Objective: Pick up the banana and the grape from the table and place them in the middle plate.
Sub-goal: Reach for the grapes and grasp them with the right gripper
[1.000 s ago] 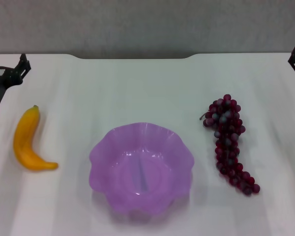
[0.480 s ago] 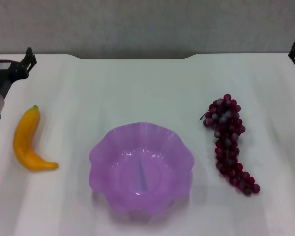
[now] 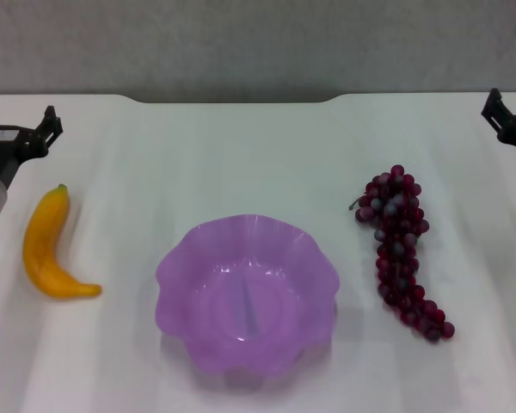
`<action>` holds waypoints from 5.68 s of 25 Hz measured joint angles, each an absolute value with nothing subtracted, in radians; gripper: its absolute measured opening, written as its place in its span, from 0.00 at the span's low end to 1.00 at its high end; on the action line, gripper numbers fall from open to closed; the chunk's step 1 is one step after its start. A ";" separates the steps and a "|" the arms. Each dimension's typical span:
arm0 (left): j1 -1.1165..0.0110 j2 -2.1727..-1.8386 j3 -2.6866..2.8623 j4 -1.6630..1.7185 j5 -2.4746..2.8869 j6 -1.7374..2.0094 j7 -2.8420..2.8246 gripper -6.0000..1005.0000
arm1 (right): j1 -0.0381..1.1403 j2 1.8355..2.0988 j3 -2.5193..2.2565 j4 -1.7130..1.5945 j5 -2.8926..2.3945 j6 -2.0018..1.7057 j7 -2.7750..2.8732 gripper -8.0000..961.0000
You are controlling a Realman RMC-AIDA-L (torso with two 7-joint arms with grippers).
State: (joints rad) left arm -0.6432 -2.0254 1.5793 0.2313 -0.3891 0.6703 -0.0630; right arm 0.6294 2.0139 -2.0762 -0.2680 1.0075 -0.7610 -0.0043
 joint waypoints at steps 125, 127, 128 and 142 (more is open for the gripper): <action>-0.630 -2.034 1.614 0.219 -0.345 0.657 -0.126 0.89 | 0.618 2.022 -2.224 -0.444 1.037 -0.151 -0.060 0.91; -0.631 -2.034 1.614 0.220 -0.345 0.657 -0.126 0.89 | 0.617 2.022 -2.225 -0.441 1.037 -0.151 -0.060 0.90; -0.631 -2.034 1.614 0.220 -0.345 0.657 -0.126 0.89 | 0.617 2.022 -2.225 -0.437 1.037 -0.151 -0.060 0.90; -0.632 -2.037 1.614 0.221 -0.345 0.655 -0.127 0.88 | 0.615 2.023 -2.224 -0.417 1.038 -0.183 -0.059 0.72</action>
